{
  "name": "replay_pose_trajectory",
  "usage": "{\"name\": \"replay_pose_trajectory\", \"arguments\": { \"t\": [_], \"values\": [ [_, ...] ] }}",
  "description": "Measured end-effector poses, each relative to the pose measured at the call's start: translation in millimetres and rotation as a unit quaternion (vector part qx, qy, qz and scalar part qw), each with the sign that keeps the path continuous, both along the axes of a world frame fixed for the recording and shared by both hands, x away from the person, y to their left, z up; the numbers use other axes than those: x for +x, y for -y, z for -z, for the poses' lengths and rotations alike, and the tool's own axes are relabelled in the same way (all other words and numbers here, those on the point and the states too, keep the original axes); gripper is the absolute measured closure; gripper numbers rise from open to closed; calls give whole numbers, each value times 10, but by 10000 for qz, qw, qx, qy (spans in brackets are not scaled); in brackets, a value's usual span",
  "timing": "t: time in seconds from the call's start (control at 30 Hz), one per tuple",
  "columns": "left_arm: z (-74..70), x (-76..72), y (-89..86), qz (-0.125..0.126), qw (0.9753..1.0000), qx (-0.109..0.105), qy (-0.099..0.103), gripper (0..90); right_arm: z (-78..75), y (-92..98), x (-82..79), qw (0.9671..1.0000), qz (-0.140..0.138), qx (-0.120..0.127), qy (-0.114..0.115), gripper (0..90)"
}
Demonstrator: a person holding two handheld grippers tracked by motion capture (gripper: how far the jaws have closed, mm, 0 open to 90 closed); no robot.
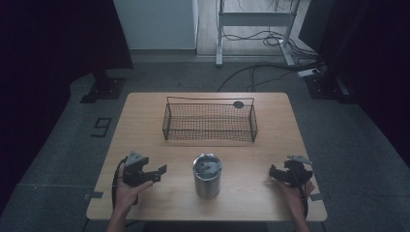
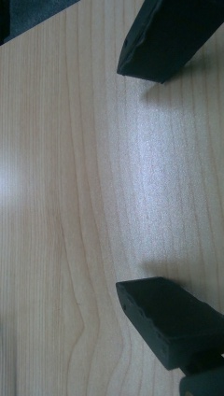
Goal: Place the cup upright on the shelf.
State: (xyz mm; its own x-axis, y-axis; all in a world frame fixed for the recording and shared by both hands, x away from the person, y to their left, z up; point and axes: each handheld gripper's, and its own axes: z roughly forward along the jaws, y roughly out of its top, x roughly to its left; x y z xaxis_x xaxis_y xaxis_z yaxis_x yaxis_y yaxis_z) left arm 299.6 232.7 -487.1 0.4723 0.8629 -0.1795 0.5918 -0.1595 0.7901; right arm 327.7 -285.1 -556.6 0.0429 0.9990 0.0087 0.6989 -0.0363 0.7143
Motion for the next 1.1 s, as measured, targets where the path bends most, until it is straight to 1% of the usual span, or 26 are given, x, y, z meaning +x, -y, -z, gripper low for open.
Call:
{"name": "replay_pose_trajectory", "arguments": {
  "t": [0.07, 0.13, 0.3, 0.37, 0.4, 0.47, 0.57, 0.63, 0.67, 0.73, 0.8, 0.93, 0.97, 1.1],
  "values": [
    [-3, -42, 49, 93, 9999, -44, 26, 148, 0, 0, 0, 10000, 4, 0, 0, 0],
    [-17, -87, 96, 166, 9998, -50, 93, 148, 0, 0, 0, 10000, 6, -3, 0, 0],
    [-83, -196, 182, 368, 9989, -139, 240, 146, 0, -1, -1, 10000, 6, -5, 0, 0],
    [-92, -208, 192, 392, 9988, -130, 255, 145, 0, -1, -1, 10000, 5, -5, 1, 0],
    [-116, -244, 223, 412, 9986, -156, 296, 145, 0, -1, -1, 10000, 6, -3, 1, 0],
    [-138, -274, 250, 505, 9981, -191, 281, 142, 0, 0, -1, 10000, 5, -5, 2, 0],
    [-153, -324, 296, 681, 9971, -185, 270, 133, 0, 0, -1, 10000, 6, -2, 1, 0],
    [-151, -336, 308, 714, 9969, -187, 270, 127, 0, 0, -1, 10000, 7, -3, 1, 0],
    [-142, -367, 340, 819, 9961, -187, 275, 119, 0, 0, -1, 10000, 6, -3, 1, 0],
    [-131, -394, 377, 935, 9951, -197, 265, 116, 0, 0, -1, 10000, 13, -2, 0, 0],
    [-125, -424, 424, 1086, 9935, -221, 252, 95, 0, 1, -1, 10000, 20, -1, 1, 0],
    [-147, -487, 528, 1381, 9898, -202, 293, 57, 0, 1, -2, 10000, 29, 1, 1, 1],
    [-159, -507, 556, 1472, 9884, -210, 312, 52, 0, 1, -2, 10000, 30, 1, 0, 1],
    [-187, -565, 638, 1661, 9852, -197, 361, 35, 0, 1, -2, 10000, 30, 1, 2, 2]
  ]
}}
